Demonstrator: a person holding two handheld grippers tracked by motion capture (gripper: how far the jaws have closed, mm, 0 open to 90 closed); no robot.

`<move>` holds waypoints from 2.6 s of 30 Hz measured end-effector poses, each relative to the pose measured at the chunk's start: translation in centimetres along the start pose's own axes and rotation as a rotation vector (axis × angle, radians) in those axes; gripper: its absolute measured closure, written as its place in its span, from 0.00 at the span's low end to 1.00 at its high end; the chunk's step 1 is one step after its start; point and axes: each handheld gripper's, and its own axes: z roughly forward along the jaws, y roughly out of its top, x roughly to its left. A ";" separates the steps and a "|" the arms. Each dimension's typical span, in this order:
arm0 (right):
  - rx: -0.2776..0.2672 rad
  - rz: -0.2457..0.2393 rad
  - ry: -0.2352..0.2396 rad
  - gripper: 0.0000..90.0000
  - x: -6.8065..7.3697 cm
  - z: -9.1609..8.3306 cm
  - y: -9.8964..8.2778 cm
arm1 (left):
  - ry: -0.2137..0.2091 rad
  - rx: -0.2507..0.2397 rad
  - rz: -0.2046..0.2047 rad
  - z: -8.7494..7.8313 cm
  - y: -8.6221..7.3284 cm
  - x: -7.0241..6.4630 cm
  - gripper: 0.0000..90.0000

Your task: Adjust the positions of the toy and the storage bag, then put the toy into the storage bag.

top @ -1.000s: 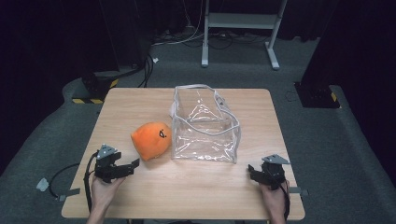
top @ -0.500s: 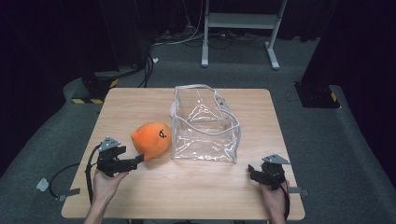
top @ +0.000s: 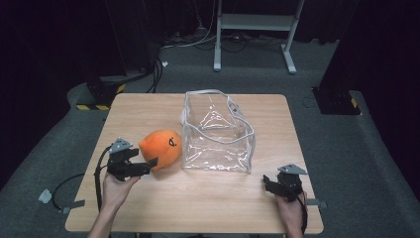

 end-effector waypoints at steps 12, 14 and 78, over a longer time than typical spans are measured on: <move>0.000 0.000 0.000 0.29 0.0 0.0 0.0 | -0.014 0.025 0.037 1.5 1.7 -1.4 0.15; 0.000 0.000 0.000 0.29 0.0 0.0 0.0 | -0.013 0.033 0.047 1.9 2.1 -1.5 0.15; 0.000 0.000 0.000 0.29 0.0 0.0 0.0 | 0.021 0.228 0.073 11.6 5.8 -0.3 0.04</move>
